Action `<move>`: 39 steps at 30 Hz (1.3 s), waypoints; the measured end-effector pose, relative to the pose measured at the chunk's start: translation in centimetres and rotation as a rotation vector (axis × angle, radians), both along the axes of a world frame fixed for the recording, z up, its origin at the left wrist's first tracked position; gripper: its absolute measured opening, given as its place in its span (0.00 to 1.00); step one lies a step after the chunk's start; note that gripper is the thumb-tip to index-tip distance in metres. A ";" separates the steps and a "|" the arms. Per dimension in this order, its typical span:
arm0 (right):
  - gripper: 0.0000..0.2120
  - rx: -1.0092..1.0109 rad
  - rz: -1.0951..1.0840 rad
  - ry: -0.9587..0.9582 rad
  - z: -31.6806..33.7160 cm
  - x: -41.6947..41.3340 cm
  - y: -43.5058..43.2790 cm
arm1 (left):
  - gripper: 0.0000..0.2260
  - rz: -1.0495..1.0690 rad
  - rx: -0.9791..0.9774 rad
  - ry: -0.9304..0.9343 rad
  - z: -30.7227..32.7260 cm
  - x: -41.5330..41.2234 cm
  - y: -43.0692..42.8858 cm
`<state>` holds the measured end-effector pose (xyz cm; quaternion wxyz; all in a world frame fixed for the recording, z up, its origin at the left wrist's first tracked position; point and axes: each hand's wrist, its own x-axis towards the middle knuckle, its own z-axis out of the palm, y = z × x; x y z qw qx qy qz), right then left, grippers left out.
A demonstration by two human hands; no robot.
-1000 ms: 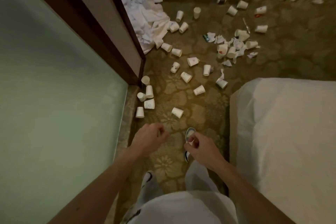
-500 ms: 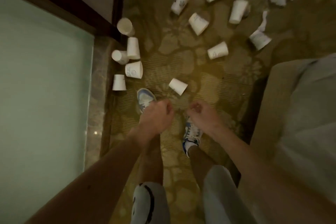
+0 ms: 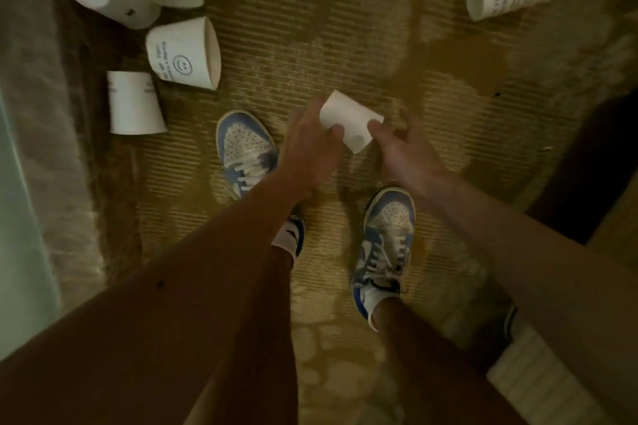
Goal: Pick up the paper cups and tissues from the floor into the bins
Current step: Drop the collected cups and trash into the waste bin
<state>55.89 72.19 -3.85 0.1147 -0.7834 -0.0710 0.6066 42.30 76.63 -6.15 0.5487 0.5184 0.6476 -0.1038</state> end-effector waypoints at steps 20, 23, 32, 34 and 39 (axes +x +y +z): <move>0.07 0.122 0.180 0.084 -0.1 -10.0 6.5 | 0.14 0.282 0.397 0.288 2.4 -14.6 2.6; 0.09 0.156 0.241 0.087 0.0 -12.3 7.8 | 0.19 0.341 0.407 0.471 2.4 -18.9 3.8; 0.10 0.189 0.233 0.110 -1.4 -13.9 8.1 | 0.30 0.149 0.336 0.471 -0.5 -20.3 4.8; 0.11 0.189 0.239 0.128 -1.6 -13.5 8.0 | 0.32 0.222 0.295 0.504 -1.4 -19.8 5.2; 0.09 0.168 0.228 0.148 -1.7 -12.7 7.8 | 0.36 0.292 0.096 0.525 -2.8 -19.8 5.8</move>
